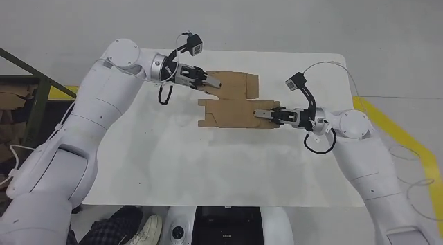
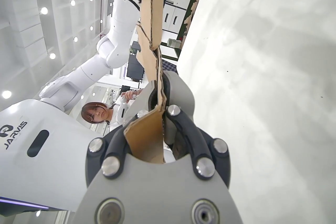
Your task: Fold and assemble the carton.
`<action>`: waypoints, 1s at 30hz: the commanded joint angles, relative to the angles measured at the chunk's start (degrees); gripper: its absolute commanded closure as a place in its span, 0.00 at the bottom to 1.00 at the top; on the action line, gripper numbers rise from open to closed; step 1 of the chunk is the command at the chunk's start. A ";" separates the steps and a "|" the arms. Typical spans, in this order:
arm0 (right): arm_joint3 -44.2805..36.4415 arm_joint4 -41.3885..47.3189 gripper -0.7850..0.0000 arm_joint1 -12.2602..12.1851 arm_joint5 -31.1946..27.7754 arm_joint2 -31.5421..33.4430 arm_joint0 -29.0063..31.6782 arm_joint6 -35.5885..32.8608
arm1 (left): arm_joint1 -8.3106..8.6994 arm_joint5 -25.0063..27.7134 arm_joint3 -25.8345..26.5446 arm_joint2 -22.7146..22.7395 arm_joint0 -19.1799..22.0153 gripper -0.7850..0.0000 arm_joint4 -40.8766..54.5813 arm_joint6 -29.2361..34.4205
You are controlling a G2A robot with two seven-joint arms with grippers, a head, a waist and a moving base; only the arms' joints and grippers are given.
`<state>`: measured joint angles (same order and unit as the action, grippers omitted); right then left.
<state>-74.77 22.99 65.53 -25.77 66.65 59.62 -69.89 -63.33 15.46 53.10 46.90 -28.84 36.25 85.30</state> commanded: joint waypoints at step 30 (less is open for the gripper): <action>1.31 -2.70 1.00 -0.84 0.34 0.12 1.02 4.41 | 0.24 -2.36 -0.11 5.29 -2.25 0.00 4.50 2.70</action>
<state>-73.63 20.45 64.71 -25.45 66.79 60.64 -65.73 -63.05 13.16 52.93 52.13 -31.13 40.62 87.98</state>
